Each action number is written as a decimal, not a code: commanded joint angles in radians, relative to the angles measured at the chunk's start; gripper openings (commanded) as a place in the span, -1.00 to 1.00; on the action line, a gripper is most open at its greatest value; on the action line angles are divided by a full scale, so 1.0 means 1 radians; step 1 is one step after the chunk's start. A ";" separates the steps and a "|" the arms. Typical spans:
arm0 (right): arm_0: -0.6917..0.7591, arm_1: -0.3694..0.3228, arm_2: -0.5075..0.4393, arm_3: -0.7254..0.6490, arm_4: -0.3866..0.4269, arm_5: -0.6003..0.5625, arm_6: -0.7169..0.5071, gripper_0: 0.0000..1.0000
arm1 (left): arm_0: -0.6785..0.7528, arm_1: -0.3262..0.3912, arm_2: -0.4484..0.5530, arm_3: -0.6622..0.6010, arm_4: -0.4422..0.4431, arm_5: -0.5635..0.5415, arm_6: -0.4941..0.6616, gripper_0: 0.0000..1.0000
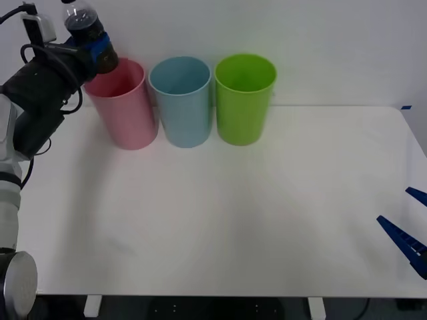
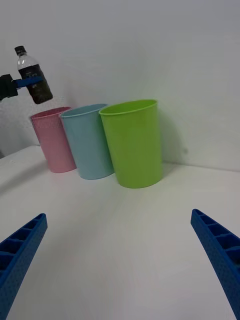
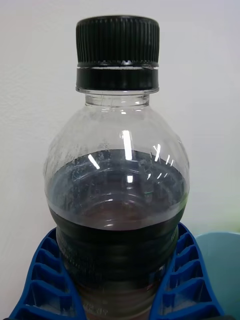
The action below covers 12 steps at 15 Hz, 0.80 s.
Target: Grasp the object on the table and drop it into the matching bin: aluminum can to the light blue bin, PET bottle to the pink bin.
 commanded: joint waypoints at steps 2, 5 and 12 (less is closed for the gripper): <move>0.000 0.000 0.000 0.000 0.000 0.000 0.000 1.00 | -0.026 -0.002 -0.003 0.027 -0.016 0.008 -0.008 -1.00; 0.000 0.000 0.000 0.000 0.000 0.000 0.000 1.00 | -0.024 0.000 -0.004 0.027 -0.014 0.007 -0.010 -0.93; 0.000 0.000 0.000 0.000 0.000 0.000 0.000 1.00 | -0.023 0.000 -0.011 0.027 0.016 0.004 -0.013 1.00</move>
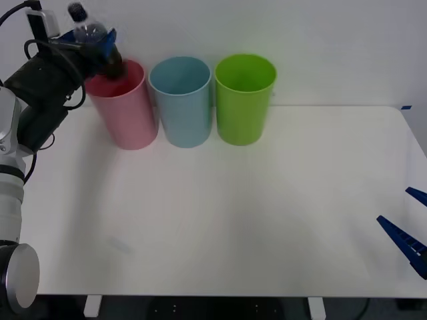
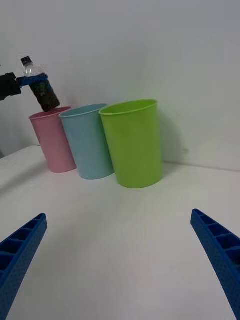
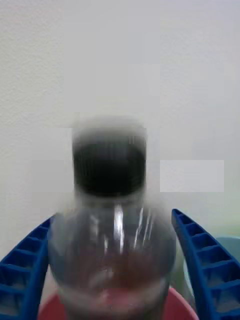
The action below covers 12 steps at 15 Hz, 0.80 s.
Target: Grasp the object on the table and drop it into the matching bin: aluminum can to the light blue bin, PET bottle to the pink bin.
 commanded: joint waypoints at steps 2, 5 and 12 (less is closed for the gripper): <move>0.000 0.000 0.000 0.000 0.000 0.000 0.000 1.00 | 0.020 0.000 -0.007 0.000 0.062 -0.020 -0.005 1.00; 0.000 0.000 0.000 0.000 0.000 0.000 0.000 1.00 | 0.070 0.009 -0.033 -0.043 0.148 -0.031 -0.012 1.00; 0.000 0.000 0.000 0.000 0.000 0.000 0.000 1.00 | 0.285 0.011 -0.073 -0.266 0.288 -0.034 -0.012 1.00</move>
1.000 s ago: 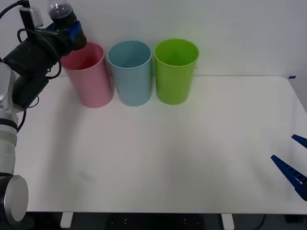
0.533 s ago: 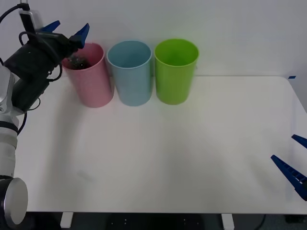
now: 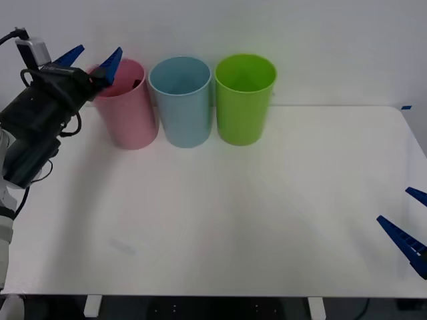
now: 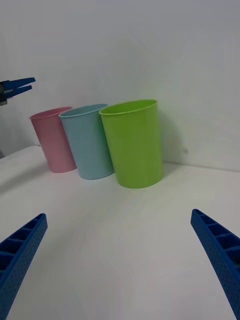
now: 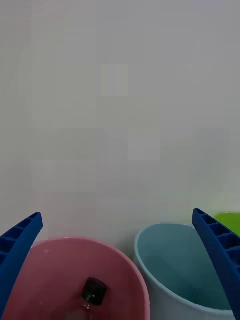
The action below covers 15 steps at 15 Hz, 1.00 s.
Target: Grasp the object on the table and drop it into the matching bin: aluminum can to the light blue bin, PET bottle to the pink bin.
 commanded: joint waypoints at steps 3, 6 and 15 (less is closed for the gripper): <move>0.000 0.000 0.000 0.000 0.000 0.000 0.000 1.00 | 0.140 0.000 -0.003 -0.136 0.063 -0.026 -0.002 1.00; 0.000 0.000 0.000 0.000 0.000 0.000 0.000 1.00 | 0.235 0.000 -0.005 -0.216 0.103 -0.058 -0.006 1.00; 0.000 0.000 0.000 0.000 0.000 0.000 0.000 1.00 | 0.409 0.000 0.053 -0.271 0.165 -0.339 -0.055 1.00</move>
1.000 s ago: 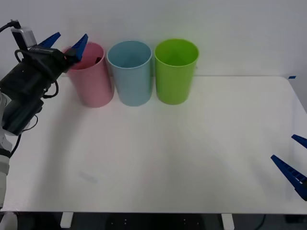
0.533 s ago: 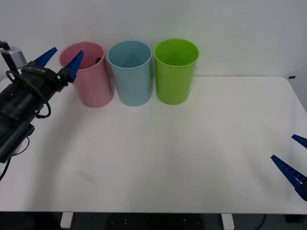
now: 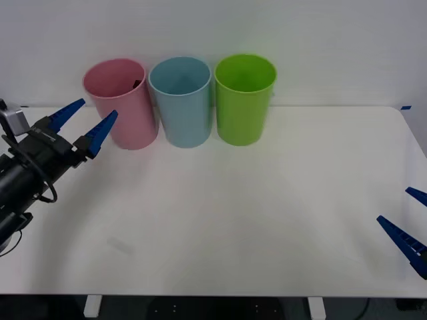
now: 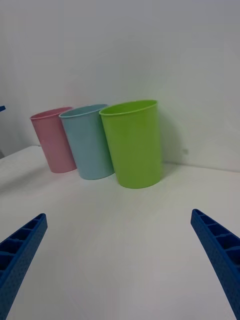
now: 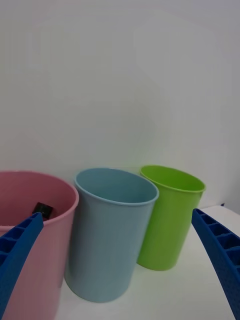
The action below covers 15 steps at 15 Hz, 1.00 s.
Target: Grasp the object on the table and drop it into the matching bin: aluminum can to the light blue bin, PET bottle to the pink bin.
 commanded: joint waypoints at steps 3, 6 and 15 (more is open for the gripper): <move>0.000 0.000 0.000 0.000 0.000 0.000 0.000 1.00 | 0.076 0.002 0.017 -0.006 0.008 -0.139 -0.079 1.00; 0.000 0.000 0.000 0.000 0.000 0.000 0.000 1.00 | 0.109 0.002 0.021 -0.006 0.008 -0.211 -0.108 1.00; 0.000 0.000 0.000 0.000 0.000 0.000 0.000 1.00 | 0.234 0.041 0.017 -0.052 0.013 -0.336 -0.273 1.00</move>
